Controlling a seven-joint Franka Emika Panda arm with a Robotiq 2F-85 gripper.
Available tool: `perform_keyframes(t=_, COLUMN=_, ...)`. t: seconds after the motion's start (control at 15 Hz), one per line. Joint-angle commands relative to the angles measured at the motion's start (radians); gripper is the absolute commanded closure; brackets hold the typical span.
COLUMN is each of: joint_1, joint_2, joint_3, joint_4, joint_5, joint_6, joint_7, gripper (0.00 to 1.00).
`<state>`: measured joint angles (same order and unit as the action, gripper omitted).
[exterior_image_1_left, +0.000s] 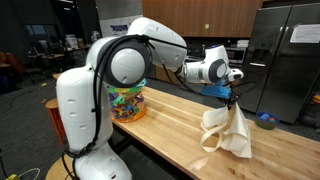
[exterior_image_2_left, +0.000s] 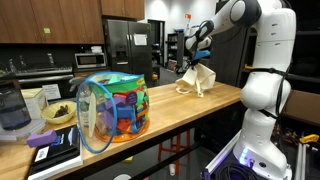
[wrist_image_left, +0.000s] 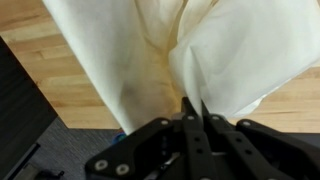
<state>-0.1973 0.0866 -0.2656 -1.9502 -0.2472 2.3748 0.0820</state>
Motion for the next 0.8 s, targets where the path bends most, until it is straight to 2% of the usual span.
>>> perform_keyframes(t=0.0, joint_1=-0.014, joint_2=-0.081, joint_3=-0.001, joint_4=-0.086, joint_5=-0.031, joint_6=-0.006, joint_7=0.052, gripper=0.99)
perform_keyframes(t=0.6, joint_1=0.032, joint_2=-0.12, joint_3=0.082, joint_4=-0.209, joint_5=0.017, joint_6=0.039, joint_7=0.04, gripper=0.99)
perform_keyframes(t=0.73, joint_1=0.046, joint_2=-0.14, joint_3=0.101, joint_4=-0.252, joint_5=0.066, joint_6=0.02, joint_7=0.016, gripper=0.99)
